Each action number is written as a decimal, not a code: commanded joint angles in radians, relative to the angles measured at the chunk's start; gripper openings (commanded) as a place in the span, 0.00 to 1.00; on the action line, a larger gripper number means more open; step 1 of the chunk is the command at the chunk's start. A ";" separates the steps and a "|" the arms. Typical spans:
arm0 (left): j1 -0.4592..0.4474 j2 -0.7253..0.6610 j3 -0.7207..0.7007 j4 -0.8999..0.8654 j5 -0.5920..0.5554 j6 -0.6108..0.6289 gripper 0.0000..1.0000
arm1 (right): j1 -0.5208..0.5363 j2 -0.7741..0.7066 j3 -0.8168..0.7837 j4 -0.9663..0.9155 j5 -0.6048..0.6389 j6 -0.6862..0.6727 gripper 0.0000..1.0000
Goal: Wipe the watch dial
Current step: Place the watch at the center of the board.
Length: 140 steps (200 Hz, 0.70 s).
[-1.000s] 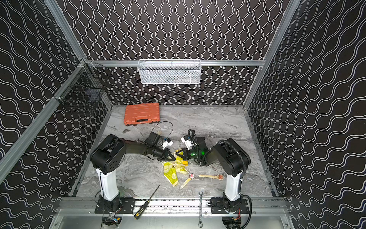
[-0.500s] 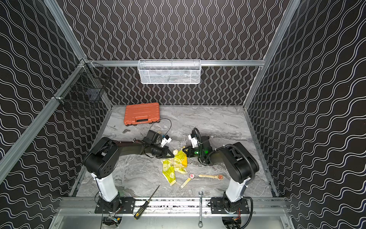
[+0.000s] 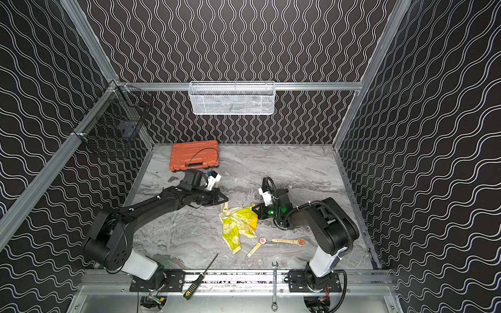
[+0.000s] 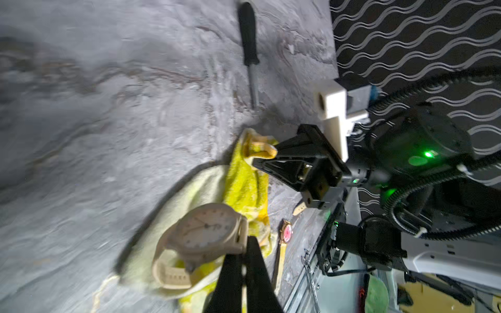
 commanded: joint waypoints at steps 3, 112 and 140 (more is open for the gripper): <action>0.044 0.007 -0.001 -0.165 -0.050 0.077 0.00 | 0.000 -0.030 0.007 -0.066 0.011 -0.052 0.00; 0.315 0.147 0.135 -0.237 -0.065 0.218 0.00 | 0.000 -0.107 -0.026 -0.055 0.014 -0.075 0.00; 0.329 0.192 0.143 -0.245 -0.048 0.254 0.00 | 0.004 -0.131 -0.035 -0.059 0.029 -0.088 0.00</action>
